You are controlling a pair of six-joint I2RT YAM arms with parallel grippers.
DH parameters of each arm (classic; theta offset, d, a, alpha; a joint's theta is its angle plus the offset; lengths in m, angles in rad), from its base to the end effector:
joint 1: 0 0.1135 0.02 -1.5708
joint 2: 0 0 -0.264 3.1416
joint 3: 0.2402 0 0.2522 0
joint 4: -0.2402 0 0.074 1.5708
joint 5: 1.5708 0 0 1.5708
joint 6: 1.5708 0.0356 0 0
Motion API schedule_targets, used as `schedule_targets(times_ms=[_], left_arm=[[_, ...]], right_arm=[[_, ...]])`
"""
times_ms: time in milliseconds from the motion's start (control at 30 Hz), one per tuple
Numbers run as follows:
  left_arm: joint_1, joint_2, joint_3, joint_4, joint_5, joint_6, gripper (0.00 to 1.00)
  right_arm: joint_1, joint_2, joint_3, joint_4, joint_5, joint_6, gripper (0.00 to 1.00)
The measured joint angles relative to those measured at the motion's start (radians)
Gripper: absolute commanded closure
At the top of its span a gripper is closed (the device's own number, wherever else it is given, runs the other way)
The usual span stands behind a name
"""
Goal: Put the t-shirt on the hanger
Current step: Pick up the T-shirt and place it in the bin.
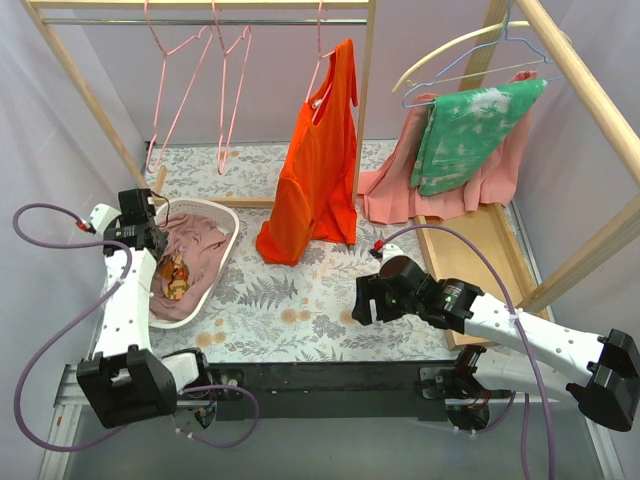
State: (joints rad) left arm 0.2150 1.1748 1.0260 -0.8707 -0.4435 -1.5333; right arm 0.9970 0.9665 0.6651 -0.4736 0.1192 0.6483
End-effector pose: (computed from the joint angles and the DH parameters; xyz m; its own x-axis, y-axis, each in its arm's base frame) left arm 0.2165 0.0629 0.2897 0.3808 -0.8407 -0.3849 -0.8471 -0.1503 -0.5097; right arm 0.1120 0.1655 0.2388 -0.7784 -0.0999 -0.6197 -0.3986 0.8413 0.3651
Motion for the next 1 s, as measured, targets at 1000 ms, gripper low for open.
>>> schedule_targets(times_ms=[1000], left_arm=[[-0.062,-0.136,0.969,-0.214,0.7,0.229,1.0]], right_arm=[[0.0,0.059,0.106,-0.026,-0.007,-0.053,0.21]])
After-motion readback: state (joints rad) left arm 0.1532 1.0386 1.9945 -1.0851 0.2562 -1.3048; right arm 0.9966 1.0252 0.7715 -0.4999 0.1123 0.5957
